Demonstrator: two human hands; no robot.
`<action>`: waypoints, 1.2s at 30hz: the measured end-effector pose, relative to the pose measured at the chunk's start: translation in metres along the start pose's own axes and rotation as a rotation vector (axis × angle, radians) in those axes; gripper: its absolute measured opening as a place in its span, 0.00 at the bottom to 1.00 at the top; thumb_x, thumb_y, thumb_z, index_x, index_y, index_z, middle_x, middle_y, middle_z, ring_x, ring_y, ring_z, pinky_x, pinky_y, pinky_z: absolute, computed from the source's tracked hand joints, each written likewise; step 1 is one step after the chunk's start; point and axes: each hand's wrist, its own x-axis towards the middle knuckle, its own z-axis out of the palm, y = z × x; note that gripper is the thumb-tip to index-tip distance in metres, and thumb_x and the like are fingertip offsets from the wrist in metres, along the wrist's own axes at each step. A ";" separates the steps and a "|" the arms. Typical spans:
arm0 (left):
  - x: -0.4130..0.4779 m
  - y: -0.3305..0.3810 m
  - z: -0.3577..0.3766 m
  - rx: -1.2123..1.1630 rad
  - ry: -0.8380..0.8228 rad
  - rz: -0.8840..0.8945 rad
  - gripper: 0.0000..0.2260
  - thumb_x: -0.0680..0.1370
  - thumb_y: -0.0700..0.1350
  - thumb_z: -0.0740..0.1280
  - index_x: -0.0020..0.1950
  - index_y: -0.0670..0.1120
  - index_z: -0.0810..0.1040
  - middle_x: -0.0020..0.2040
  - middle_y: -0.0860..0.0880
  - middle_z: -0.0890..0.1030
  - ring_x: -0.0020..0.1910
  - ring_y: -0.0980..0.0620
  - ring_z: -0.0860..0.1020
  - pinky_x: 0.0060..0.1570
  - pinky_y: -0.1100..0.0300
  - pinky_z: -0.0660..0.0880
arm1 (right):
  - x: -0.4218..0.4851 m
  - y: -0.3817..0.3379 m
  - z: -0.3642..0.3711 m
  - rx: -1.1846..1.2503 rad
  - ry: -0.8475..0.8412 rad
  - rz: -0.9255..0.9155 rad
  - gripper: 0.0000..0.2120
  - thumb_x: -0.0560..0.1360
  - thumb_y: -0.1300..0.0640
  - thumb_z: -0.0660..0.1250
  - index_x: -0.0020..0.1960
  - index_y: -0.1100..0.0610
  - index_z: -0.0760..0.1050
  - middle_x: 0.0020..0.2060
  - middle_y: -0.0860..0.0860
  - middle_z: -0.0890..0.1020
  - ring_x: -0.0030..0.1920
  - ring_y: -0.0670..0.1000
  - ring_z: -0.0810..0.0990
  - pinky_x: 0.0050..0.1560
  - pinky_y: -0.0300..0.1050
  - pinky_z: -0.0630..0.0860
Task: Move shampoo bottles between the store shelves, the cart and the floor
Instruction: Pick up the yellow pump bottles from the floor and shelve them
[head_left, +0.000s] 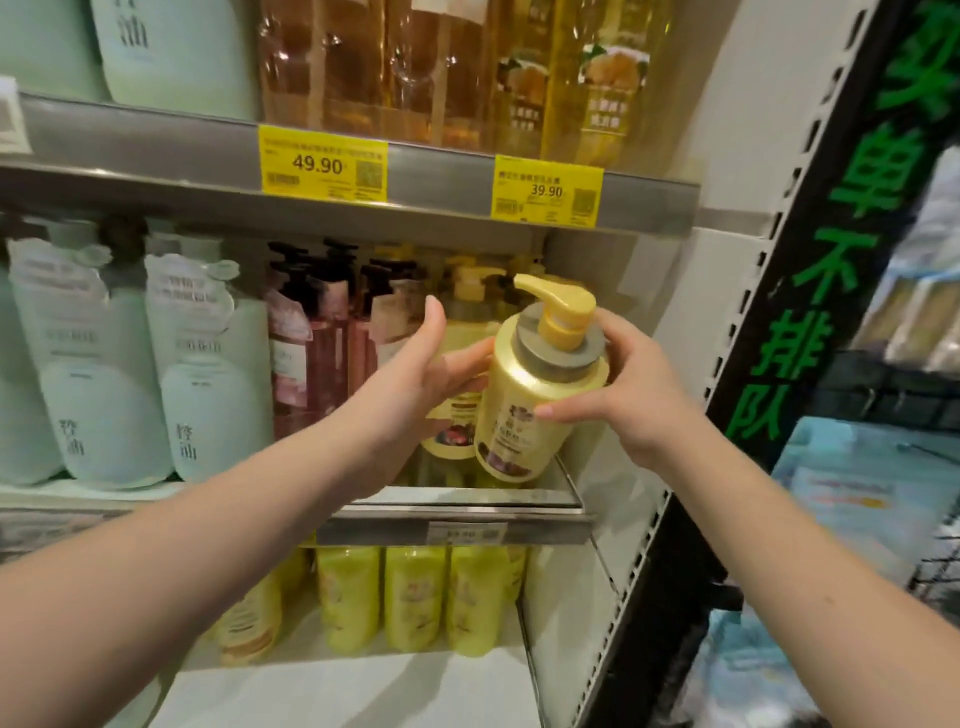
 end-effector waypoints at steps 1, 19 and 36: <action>0.003 -0.003 -0.001 -0.002 0.001 -0.009 0.37 0.73 0.72 0.37 0.74 0.57 0.64 0.75 0.60 0.63 0.74 0.58 0.59 0.74 0.40 0.44 | 0.002 0.005 0.003 0.005 0.009 0.017 0.46 0.47 0.54 0.82 0.64 0.47 0.72 0.57 0.46 0.80 0.59 0.51 0.77 0.58 0.60 0.76; 0.037 -0.022 -0.015 -0.062 0.076 -0.146 0.39 0.73 0.73 0.39 0.77 0.52 0.57 0.77 0.53 0.58 0.76 0.52 0.55 0.74 0.41 0.44 | 0.043 0.042 0.019 0.215 0.074 0.103 0.43 0.62 0.65 0.78 0.72 0.51 0.65 0.65 0.51 0.74 0.59 0.51 0.77 0.57 0.50 0.77; 0.019 -0.027 -0.016 -0.120 0.096 -0.116 0.35 0.75 0.71 0.42 0.77 0.55 0.57 0.77 0.51 0.60 0.74 0.51 0.61 0.73 0.42 0.53 | 0.018 0.032 0.018 -0.078 0.177 0.049 0.40 0.70 0.61 0.74 0.75 0.47 0.58 0.69 0.48 0.69 0.66 0.49 0.70 0.61 0.48 0.74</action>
